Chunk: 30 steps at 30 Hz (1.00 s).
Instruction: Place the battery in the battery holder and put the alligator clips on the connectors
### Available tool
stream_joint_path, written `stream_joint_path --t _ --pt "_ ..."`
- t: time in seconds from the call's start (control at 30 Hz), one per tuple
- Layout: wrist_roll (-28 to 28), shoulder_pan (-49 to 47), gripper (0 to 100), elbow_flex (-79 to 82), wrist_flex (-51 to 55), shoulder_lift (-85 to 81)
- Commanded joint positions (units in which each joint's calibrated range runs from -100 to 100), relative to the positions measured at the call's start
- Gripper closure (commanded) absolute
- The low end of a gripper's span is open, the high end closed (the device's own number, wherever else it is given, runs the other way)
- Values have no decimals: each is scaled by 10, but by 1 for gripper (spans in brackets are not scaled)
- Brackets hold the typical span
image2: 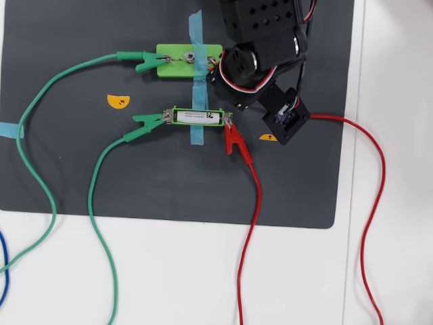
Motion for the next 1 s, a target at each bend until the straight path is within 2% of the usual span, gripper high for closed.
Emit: stream_joint_path --t 0.0,0.3,0.67,0.97 --pt "-18 -33 99 -2 -1 -15" --pt "-17 -39 99 -2 -4 -16" --pt "-17 12 99 -1 4 -16" --pt "-17 16 99 -1 5 -16"
